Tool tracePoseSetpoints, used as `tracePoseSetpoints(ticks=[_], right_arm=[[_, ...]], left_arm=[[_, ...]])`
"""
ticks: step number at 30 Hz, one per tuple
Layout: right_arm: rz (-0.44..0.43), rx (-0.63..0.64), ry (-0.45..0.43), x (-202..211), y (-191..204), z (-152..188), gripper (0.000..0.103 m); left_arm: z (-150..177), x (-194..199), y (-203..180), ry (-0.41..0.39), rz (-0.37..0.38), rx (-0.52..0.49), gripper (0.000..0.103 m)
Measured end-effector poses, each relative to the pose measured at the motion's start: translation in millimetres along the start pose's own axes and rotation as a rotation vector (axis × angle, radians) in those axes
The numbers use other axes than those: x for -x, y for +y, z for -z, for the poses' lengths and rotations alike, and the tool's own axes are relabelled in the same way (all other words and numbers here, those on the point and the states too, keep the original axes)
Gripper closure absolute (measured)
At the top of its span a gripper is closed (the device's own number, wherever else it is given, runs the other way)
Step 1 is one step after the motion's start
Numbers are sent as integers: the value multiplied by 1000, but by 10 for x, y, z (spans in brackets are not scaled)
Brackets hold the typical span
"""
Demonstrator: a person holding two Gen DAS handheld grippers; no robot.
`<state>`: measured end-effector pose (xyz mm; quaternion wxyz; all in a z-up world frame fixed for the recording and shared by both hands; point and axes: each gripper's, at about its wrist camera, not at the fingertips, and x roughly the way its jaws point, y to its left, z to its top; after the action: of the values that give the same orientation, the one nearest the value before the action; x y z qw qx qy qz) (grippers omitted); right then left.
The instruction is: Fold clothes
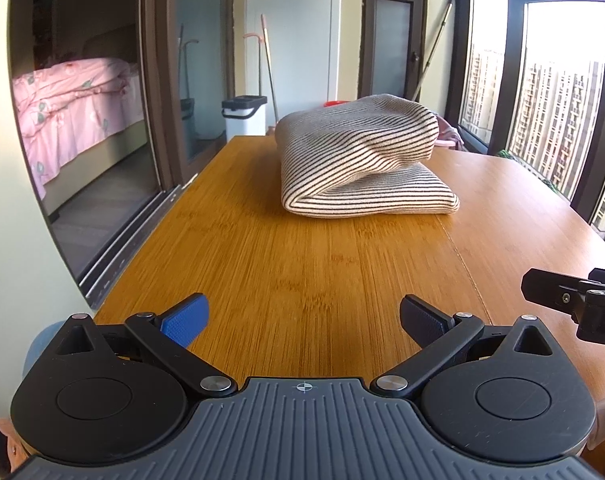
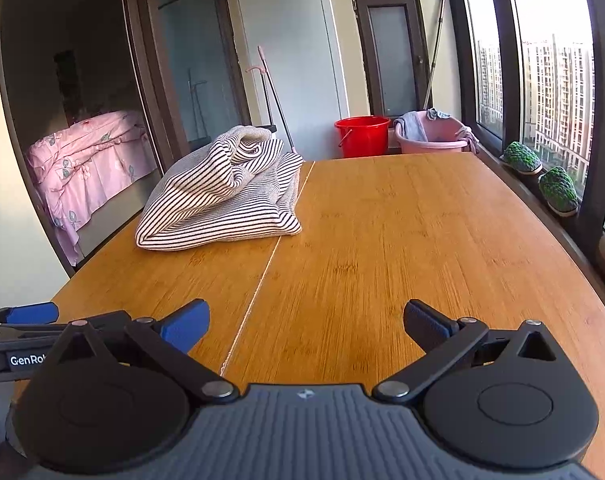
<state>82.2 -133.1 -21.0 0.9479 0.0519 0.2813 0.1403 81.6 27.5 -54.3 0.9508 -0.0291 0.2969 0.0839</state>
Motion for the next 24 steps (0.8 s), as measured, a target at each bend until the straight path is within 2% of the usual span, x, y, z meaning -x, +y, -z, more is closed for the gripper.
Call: tracePoseSetpoints(ticks=[1,24], right_arm=[[1,0,2,-1,-3,-4,0],[-2,-4,11,16,-36,-19,0]], left_arm=[[0,0,0,0,1,1,0],[5,6,-18,-2,4,4,0]])
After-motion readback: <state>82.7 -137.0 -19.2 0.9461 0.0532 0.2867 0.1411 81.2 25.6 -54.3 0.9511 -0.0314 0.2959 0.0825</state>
